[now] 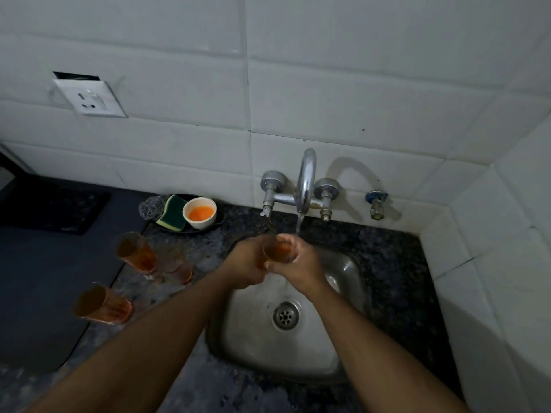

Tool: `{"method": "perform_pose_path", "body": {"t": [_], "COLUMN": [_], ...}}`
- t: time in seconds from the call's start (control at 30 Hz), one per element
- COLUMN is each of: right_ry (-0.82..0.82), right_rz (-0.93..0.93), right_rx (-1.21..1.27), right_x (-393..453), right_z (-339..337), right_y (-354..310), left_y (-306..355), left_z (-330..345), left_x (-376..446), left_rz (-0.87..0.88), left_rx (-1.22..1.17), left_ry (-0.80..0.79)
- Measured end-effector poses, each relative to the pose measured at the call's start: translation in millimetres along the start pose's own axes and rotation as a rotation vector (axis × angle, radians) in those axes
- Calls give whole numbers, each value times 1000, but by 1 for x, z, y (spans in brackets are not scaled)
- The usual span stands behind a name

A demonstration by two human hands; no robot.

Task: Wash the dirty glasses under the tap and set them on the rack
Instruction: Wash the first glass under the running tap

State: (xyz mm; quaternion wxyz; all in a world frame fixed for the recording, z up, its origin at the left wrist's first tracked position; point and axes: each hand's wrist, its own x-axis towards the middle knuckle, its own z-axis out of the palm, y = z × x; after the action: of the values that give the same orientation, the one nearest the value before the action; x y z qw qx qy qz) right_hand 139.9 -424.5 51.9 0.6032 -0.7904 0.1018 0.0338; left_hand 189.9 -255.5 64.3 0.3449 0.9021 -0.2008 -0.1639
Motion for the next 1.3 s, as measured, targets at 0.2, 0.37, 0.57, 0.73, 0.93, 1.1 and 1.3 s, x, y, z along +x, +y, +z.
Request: {"method": "perform_pose_path", "body": {"t": [0.2,0.37,0.57,0.73,0.93,1.1,1.3], "right_ry": [204,7,117,-16,38,-86,-143], "right_rz": [-187,-502,-353,-360,-381,-392,-453], "right_rx": [-221,-604,-340,-335,-295,-366,-416], "right_x": [-15,-20,-19,-20,-19,-17,-13], "right_z": [8,-4,4,-1,10,-1,-5], "right_y": [1,10,7,11,10,13,10], "left_y": [-16,-10,-2,-13,-9,-10,-4], "left_z": [4,1,5,-11,6,-5,-3], "left_x": [0,3,2,-1,-12,-13,-14], "left_rz": [-1,42,85,-66,14,-114,-90], "left_rx": [-109,-91,26,-156,-22,-112,-116], "left_ry": [82,-35,159,-164,218,-134,-12]}}
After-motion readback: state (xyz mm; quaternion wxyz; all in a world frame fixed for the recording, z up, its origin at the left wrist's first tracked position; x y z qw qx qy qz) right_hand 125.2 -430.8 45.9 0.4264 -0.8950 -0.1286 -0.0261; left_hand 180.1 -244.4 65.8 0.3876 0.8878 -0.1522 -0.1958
